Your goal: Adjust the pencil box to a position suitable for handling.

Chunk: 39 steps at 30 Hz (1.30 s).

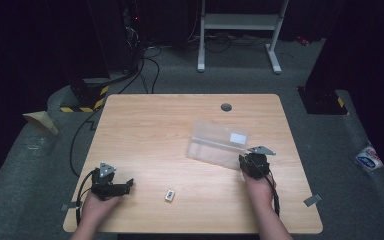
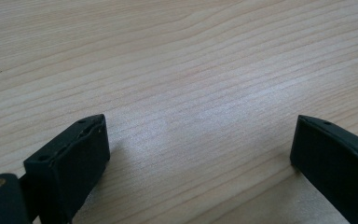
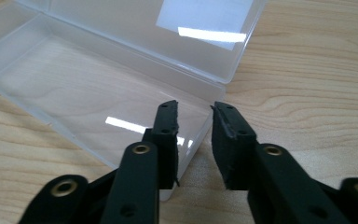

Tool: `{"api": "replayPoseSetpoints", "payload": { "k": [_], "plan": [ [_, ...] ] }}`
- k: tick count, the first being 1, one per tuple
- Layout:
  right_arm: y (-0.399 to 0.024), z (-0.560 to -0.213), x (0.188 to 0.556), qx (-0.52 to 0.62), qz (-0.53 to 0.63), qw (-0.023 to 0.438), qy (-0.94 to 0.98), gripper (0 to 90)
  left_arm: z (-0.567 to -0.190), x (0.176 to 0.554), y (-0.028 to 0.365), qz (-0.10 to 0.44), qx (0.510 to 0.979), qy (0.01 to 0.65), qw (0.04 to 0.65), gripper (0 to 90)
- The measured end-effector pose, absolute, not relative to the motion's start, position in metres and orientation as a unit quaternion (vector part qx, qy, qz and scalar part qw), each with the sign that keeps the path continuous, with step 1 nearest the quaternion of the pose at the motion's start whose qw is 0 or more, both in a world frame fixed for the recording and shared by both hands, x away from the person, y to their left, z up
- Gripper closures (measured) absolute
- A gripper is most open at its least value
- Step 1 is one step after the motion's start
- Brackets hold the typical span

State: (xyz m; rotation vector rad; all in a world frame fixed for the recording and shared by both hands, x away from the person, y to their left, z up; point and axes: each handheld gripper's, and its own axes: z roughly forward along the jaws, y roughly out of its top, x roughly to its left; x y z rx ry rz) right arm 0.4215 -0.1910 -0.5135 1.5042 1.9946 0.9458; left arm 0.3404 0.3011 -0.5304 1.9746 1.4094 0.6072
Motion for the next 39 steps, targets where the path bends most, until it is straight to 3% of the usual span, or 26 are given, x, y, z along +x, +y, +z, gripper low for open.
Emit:
{"api": "replayPoseSetpoints", "payload": {
  "k": [10, 39],
  "plan": [
    [-0.184, -0.514, 0.421, 0.533, 0.343, 0.235, 0.737, 79.7, -0.530, 0.341, 0.301, 0.231, 0.751, 0.533, 0.314, 4.9],
    [-0.138, -0.515, 0.415, 0.479, 0.350, 0.229, 0.772, 81.9, -0.530, 0.341, 0.301, 0.231, 0.750, 0.534, 0.314, 5.1]
  ]
}}
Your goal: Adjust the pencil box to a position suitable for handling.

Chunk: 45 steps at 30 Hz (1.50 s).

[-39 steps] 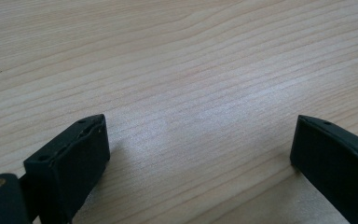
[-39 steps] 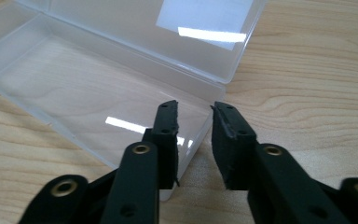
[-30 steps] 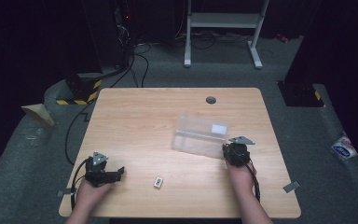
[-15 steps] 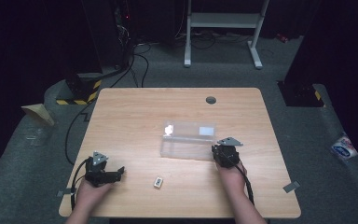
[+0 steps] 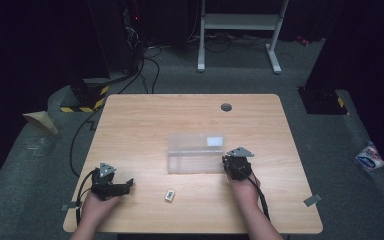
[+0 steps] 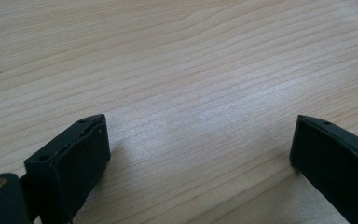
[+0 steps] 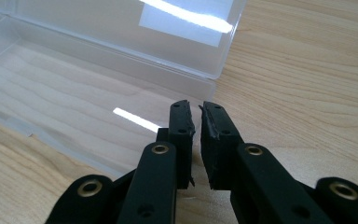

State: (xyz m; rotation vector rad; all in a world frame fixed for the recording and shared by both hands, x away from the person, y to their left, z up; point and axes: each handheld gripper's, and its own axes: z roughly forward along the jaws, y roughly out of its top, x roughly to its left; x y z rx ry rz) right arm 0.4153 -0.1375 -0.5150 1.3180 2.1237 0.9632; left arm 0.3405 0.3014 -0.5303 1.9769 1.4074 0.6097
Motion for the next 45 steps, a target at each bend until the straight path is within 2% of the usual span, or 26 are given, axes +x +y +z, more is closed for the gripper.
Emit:
{"api": "replayPoseSetpoints", "payload": {
  "k": [19, 29, 32, 39, 45],
  "plan": [
    [-0.137, -0.515, 0.415, 0.479, 0.349, 0.230, 0.772, 81.6, -0.530, 0.341, 0.301, 0.231, 0.750, 0.534, 0.314, 5.0],
    [-0.140, -0.508, 0.411, 0.481, 0.366, 0.229, 0.763, 77.5, -0.530, 0.341, 0.302, 0.232, 0.750, 0.534, 0.314, 5.3],
    [-0.139, -0.507, 0.409, 0.482, 0.371, 0.228, 0.760, 75.0, -0.530, 0.340, 0.301, 0.232, 0.749, 0.535, 0.314, 5.4],
    [-0.142, -0.507, 0.406, 0.486, 0.381, 0.226, 0.753, 58.7, -0.530, 0.340, 0.301, 0.232, 0.747, 0.537, 0.315, 5.7],
    [-0.151, -0.504, 0.402, 0.485, 0.381, 0.230, 0.753, 50.4, -0.530, 0.340, 0.301, 0.232, 0.748, 0.536, 0.315, 5.6]
  ]
}}
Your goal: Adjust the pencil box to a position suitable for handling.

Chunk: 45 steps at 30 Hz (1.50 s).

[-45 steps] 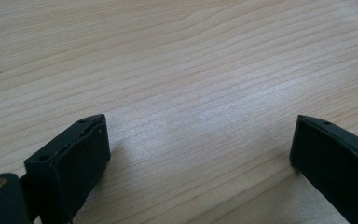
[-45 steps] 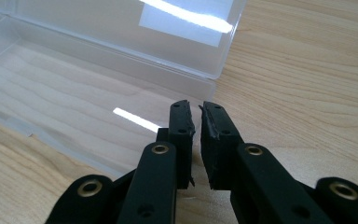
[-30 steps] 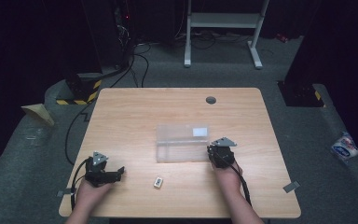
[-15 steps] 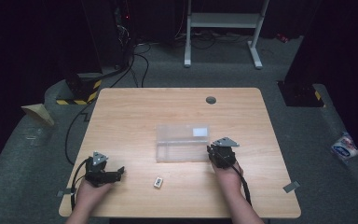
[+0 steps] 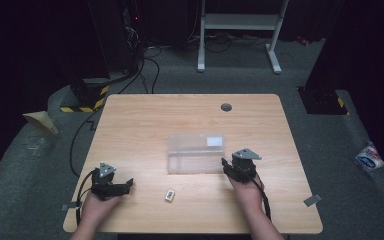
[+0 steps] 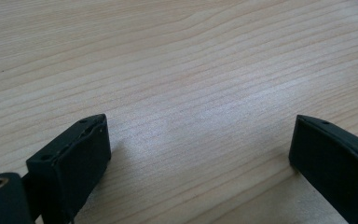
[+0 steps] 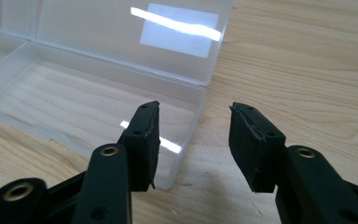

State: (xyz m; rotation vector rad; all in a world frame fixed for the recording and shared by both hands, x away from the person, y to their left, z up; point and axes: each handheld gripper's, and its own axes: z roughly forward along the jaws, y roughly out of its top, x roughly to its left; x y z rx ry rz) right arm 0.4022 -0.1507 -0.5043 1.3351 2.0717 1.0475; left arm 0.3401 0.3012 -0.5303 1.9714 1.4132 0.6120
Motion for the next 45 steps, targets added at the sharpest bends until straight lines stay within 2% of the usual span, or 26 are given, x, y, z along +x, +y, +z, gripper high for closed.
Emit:
{"api": "replayPoseSetpoints", "payload": {
  "k": [4, 17, 26, 34, 45],
  "plan": [
    [-0.165, -0.504, 0.397, 0.483, 0.382, 0.242, 0.750, 43.6, -0.530, 0.340, 0.301, 0.232, 0.748, 0.536, 0.314, 5.7],
    [-0.215, -0.518, 0.381, 0.497, 0.364, 0.240, 0.750, 30.7, -0.530, 0.340, 0.301, 0.233, 0.747, 0.538, 0.314, 5.8],
    [-0.240, -0.521, 0.368, 0.522, 0.332, 0.239, 0.748, 27.9, -0.530, 0.338, 0.300, 0.232, 0.746, 0.537, 0.318, 7.7],
    [-0.243, -0.523, 0.364, 0.525, 0.318, 0.230, 0.755, 25.3, -0.526, 0.335, 0.298, 0.227, 0.749, 0.538, 0.314, 15.7],
    [-0.243, -0.524, 0.364, 0.527, 0.316, 0.232, 0.754, 23.6, -0.510, 0.320, 0.266, 0.222, 0.759, 0.504, 0.347, 17.1]
  ]
}}
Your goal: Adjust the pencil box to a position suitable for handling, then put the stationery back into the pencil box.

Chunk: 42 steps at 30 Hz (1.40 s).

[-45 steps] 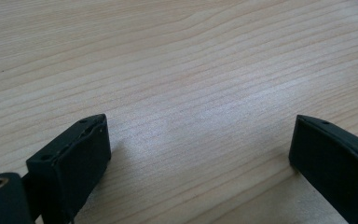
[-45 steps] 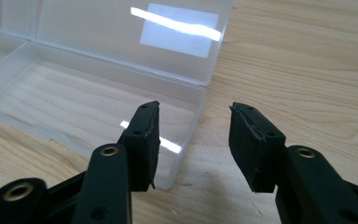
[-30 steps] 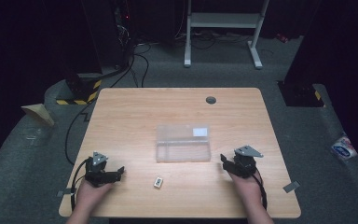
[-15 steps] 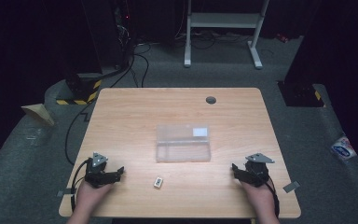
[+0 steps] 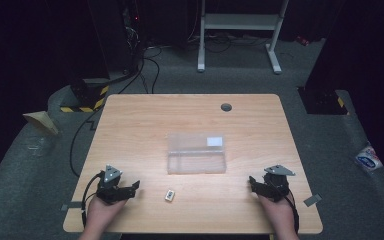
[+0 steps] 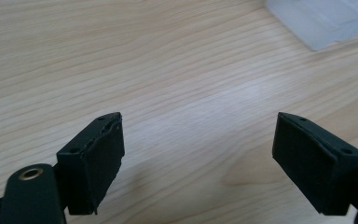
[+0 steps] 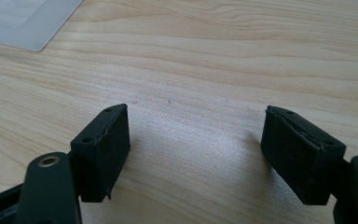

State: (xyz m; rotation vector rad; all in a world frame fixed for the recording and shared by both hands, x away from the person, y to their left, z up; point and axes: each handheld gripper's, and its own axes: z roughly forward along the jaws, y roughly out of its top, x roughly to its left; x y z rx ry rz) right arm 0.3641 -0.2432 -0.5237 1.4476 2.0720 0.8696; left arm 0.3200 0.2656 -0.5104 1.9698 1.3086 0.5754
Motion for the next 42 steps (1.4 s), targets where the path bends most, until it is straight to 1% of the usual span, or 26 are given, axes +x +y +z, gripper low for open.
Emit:
{"api": "replayPoseSetpoints", "payload": {
  "k": [15, 18, 21, 25, 30, 40, 42],
  "plan": [
    [-0.242, -0.524, 0.364, 0.530, 0.315, 0.234, 0.752, 24.2, -0.506, 0.307, 0.201, 0.183, 0.798, 0.435, 0.376, 17.1],
    [-0.242, -0.524, 0.364, 0.531, 0.315, 0.234, 0.751, 24.2, -0.508, 0.305, 0.189, 0.184, 0.807, 0.422, 0.370, 17.1],
    [-0.242, -0.524, 0.364, 0.531, 0.315, 0.234, 0.751, 24.3, -0.512, 0.304, 0.180, 0.170, 0.814, 0.416, 0.368, 17.2],
    [-0.242, -0.524, 0.364, 0.530, 0.314, 0.235, 0.752, 24.5, -0.516, 0.303, 0.170, 0.167, 0.820, 0.410, 0.364, 18.9],
    [-0.242, -0.524, 0.364, 0.531, 0.314, 0.235, 0.752, 24.5, -0.518, 0.301, 0.164, 0.162, 0.822, 0.406, 0.365, 27.6],
    [-0.242, -0.523, 0.364, 0.531, 0.314, 0.235, 0.751, 24.8, -0.521, 0.295, 0.159, 0.166, 0.829, 0.388, 0.367, 53.0],
    [-0.242, -0.523, 0.364, 0.531, 0.314, 0.234, 0.751, 24.8, -0.521, 0.296, 0.159, 0.169, 0.829, 0.388, 0.367, 56.5]
  ]
}}
